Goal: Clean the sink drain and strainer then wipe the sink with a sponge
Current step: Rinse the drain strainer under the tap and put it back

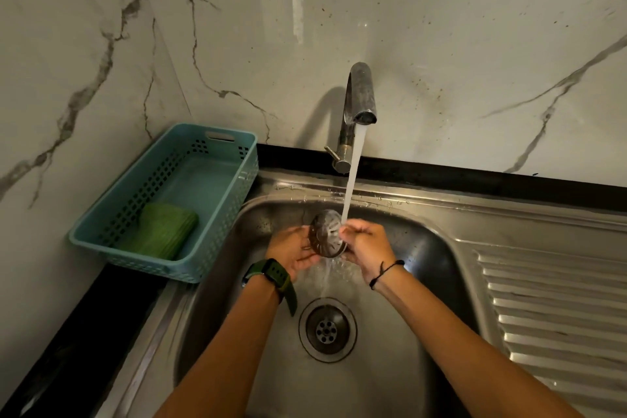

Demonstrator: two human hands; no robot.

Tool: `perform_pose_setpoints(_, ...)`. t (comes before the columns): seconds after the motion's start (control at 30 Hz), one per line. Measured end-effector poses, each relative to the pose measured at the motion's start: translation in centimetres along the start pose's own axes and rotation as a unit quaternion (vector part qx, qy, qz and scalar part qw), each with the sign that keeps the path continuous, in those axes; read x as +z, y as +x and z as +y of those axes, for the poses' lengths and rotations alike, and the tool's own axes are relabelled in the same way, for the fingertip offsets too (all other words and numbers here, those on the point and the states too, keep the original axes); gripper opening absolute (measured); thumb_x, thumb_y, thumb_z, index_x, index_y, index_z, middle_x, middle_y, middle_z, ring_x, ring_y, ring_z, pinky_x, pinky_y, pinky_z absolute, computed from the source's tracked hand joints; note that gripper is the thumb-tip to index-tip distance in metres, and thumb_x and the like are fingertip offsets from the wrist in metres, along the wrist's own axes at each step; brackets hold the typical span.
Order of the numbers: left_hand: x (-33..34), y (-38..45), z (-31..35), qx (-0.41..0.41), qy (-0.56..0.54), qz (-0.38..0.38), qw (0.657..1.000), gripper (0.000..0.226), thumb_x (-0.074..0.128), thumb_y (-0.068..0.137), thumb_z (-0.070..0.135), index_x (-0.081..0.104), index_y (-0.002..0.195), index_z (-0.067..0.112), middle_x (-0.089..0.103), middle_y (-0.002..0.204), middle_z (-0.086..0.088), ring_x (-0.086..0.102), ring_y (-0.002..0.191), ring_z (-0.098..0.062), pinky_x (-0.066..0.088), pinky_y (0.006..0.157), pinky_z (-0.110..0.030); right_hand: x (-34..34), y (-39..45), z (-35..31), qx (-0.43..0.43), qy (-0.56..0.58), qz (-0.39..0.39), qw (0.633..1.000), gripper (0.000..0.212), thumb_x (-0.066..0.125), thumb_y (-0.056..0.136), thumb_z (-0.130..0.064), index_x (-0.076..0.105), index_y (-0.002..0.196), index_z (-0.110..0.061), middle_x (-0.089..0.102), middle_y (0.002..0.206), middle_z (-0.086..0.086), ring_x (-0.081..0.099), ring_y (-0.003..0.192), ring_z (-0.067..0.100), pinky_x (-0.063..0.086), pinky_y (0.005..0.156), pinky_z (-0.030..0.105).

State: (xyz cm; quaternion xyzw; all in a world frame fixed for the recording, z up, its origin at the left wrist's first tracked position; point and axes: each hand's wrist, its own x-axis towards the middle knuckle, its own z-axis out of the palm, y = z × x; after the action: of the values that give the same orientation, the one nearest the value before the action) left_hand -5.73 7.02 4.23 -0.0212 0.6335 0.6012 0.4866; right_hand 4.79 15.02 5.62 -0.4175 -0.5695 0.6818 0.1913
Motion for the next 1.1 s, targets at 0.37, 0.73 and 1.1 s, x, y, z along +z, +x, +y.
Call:
perform_pose_setpoints(0.37,1.8,-1.0,-0.5,0.015,0.027,-0.024,0.999,0.014,0.056,0.087,-0.001,0.060,0.082,0.012,0.066,0.081,-0.008,0.065,0.070,-0.018,0.057,0.053,-0.024,-3.8,2.3,2.4,0.201,0.122,0.065,0.970,0.014,0.045,0.094,-0.008,0.058,0.093,-0.003,0.061,0.081,0.011,0.058,0.071,0.021,0.049,0.068,0.035)
perform_pose_setpoints(0.73,1.0,0.6,-2.3,-0.051,-0.120,0.014,0.991,0.018,0.045,0.093,0.002,0.057,0.106,0.000,0.055,0.127,-0.028,0.059,0.099,-0.027,0.047,0.086,-0.034,-2.1,1.9,-0.2,-0.036,-0.095,-0.017,0.995,0.018,0.056,0.086,0.002,0.066,0.100,-0.001,0.064,0.089,0.006,0.059,0.076,0.010,0.049,0.062,0.014)
perform_pose_setpoints(1.1,1.8,0.4,-1.3,-0.005,-0.015,-0.002,1.000,0.021,0.046,0.089,-0.006,0.061,0.104,-0.004,0.063,0.079,-0.011,0.060,0.071,-0.019,0.051,0.070,-0.029,-3.7,-0.9,2.6,-0.333,-0.660,-0.202,0.643,0.039,0.046,0.090,-0.004,0.050,0.128,-0.009,0.048,0.140,0.013,0.042,0.132,0.025,0.031,0.112,0.032)
